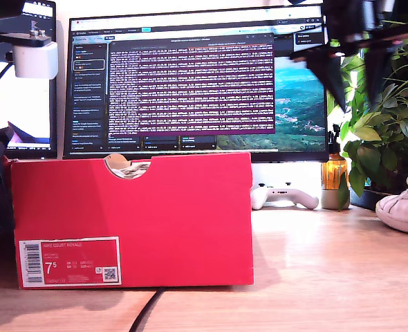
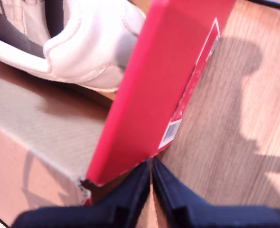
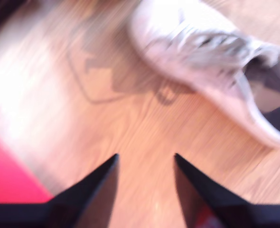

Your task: Pack the white shoes by picking the first shoe and placing it inside the red shoebox, left side, then picking and rotating the second shoe and placing it in the shoebox

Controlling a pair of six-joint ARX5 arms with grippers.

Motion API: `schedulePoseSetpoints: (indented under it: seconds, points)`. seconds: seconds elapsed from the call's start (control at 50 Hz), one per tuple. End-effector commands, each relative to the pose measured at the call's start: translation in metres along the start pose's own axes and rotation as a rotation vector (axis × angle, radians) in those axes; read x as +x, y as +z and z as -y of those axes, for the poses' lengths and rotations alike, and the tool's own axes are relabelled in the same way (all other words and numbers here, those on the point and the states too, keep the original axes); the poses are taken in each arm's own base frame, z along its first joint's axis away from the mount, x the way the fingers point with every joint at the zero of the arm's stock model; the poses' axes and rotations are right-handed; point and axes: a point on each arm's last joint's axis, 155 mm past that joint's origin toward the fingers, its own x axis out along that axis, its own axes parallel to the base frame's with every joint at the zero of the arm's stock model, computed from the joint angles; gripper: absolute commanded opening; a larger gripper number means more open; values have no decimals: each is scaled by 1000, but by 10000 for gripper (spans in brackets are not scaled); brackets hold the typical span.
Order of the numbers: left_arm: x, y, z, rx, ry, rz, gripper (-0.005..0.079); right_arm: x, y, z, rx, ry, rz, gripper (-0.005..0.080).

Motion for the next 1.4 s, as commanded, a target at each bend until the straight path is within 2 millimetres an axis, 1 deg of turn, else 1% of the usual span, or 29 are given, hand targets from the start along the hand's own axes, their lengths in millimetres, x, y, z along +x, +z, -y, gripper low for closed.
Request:
schedulePoseSetpoints:
  seconds: [0.0,0.16,0.26,0.36,0.52,0.64,0.72,0.82,0.88,1.06,1.2,1.38]
  points:
    - [2,1,0,-4,-3,2,-19,-18,10,5,21,32,40,440]
    - [2,1,0,-4,-2,2,-19,-22,24,31,61,13,64,496]
    - [2,1,0,-4,-3,1,-19,-21,26,52,100,-12,61,538]
    - [2,1,0,-4,-3,2,-19,-15,24,79,144,-52,53,581]
    - [2,1,0,-4,-3,1,-19,-2,13,119,237,-128,32,595]
    - [2,1,0,-4,-3,2,-19,14,-7,146,306,-194,-25,595]
    - [2,1,0,-4,-3,2,-19,25,-19,157,326,-240,-55,595]
    - [2,1,1,-4,-5,3,-19,34,-29,168,356,-283,-72,595]
    - [2,1,1,-4,-5,4,-19,39,-31,170,369,-288,-72,595]
    - [2,1,1,-4,-5,4,-19,53,-32,170,401,-274,-75,594]
    - [2,1,1,-4,-5,4,-19,65,-32,177,429,-284,-74,594]
    - [2,1,1,-4,-6,4,-19,81,-32,178,471,-264,-80,589]
